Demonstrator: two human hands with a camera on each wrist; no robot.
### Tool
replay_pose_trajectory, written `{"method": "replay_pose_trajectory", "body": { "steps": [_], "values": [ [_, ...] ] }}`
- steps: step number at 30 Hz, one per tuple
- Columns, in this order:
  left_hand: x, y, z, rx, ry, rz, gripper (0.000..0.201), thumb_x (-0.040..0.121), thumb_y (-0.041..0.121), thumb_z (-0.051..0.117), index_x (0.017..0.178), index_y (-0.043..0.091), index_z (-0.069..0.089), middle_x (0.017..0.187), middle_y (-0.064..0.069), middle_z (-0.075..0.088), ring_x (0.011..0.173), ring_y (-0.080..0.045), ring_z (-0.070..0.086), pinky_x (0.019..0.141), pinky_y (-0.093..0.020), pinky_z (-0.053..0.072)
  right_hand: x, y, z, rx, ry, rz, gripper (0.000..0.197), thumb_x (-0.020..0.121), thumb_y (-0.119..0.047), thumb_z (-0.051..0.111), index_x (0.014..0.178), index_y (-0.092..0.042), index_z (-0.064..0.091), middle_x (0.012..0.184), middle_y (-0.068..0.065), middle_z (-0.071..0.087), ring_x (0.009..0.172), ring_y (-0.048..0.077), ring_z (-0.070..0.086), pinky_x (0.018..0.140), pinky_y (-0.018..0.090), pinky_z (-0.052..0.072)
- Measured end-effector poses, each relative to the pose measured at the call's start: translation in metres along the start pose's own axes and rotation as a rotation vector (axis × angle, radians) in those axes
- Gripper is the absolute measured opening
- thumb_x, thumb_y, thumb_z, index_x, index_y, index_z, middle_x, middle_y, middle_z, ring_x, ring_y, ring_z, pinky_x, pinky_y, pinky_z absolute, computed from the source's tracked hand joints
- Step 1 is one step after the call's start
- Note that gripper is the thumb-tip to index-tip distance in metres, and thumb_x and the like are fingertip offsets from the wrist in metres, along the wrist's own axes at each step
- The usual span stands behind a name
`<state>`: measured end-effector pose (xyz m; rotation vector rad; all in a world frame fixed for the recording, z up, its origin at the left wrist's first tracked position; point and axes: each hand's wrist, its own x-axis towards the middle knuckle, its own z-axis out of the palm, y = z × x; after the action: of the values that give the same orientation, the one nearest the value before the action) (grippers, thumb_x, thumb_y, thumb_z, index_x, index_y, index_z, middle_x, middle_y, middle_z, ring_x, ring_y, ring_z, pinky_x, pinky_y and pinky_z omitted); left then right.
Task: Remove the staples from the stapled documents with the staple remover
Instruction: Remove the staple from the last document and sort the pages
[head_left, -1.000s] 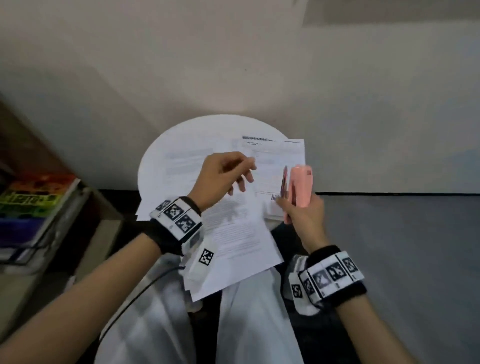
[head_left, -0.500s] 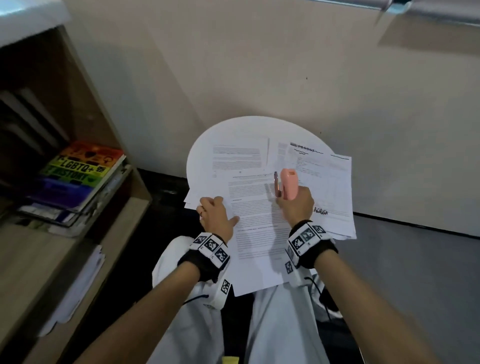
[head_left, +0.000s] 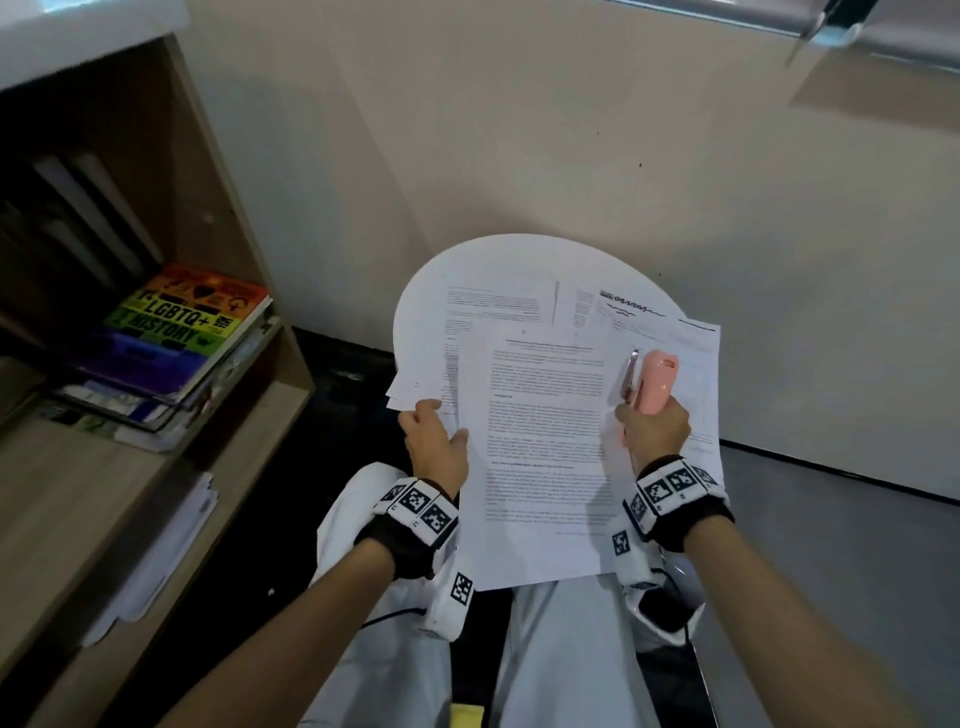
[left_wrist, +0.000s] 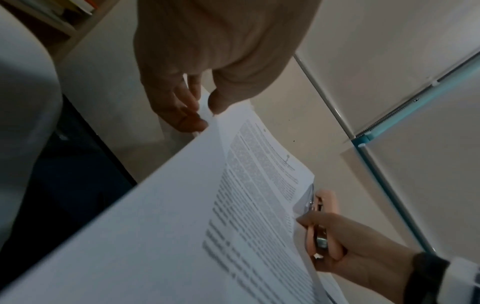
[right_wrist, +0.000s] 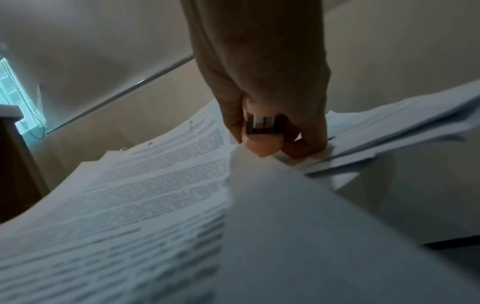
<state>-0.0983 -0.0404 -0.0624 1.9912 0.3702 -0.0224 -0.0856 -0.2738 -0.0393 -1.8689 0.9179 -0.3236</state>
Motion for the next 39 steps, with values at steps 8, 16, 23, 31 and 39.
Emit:
{"method": "replay_pose_trajectory", "body": {
  "steps": [8,16,23,31,39],
  "values": [
    [0.01,0.018,-0.006,-0.063,-0.011,0.082,0.038,0.099,0.024,0.044,0.066,0.006,0.051,0.066,-0.005,0.053,0.069,-0.02,0.048,0.064,-0.026,0.036,-0.002,0.001,-0.01,-0.037,-0.177,-0.063,0.025,0.076,0.002,0.069,0.099,-0.001,0.062,0.088,0.013,0.061,0.075,0.027,0.059,0.07,0.044,0.058],
    [0.04,0.017,-0.02,-0.187,-0.026,0.115,0.024,0.098,0.012,0.046,0.079,0.002,0.057,0.071,-0.01,0.053,0.069,-0.021,0.049,0.066,-0.026,0.039,0.001,0.004,-0.025,-0.069,-0.181,-0.11,0.023,0.077,0.001,0.068,0.098,-0.004,0.06,0.091,0.013,0.06,0.08,0.027,0.057,0.071,0.032,0.047],
    [0.027,0.032,-0.01,-0.245,-0.243,0.183,0.036,0.1,0.023,0.044,0.133,0.009,0.045,0.118,-0.005,0.061,0.107,-0.02,0.06,0.084,-0.028,0.051,-0.007,0.0,-0.005,-0.076,-0.142,-0.113,0.028,0.076,0.001,0.07,0.102,0.002,0.061,0.092,0.015,0.061,0.081,0.027,0.057,0.075,0.037,0.054],
    [0.036,0.042,-0.027,-0.312,-0.276,0.346,0.036,0.098,0.018,0.049,0.133,0.01,0.042,0.126,-0.004,0.059,0.116,-0.018,0.058,0.098,-0.042,0.05,-0.012,-0.021,-0.029,0.257,-0.501,-0.062,0.017,0.082,0.0,0.068,0.097,0.0,0.062,0.089,0.016,0.065,0.081,0.028,0.063,0.065,0.032,0.053],
    [0.02,0.138,-0.047,-0.275,0.166,0.758,0.024,0.101,0.019,0.043,0.122,0.007,0.042,0.101,0.01,0.062,0.088,0.001,0.063,0.074,-0.022,0.055,-0.053,-0.098,-0.048,0.639,-0.093,-0.436,0.03,0.075,0.009,0.071,0.086,-0.017,0.063,0.082,0.002,0.065,0.075,0.012,0.063,0.072,0.024,0.057]
  ]
}}
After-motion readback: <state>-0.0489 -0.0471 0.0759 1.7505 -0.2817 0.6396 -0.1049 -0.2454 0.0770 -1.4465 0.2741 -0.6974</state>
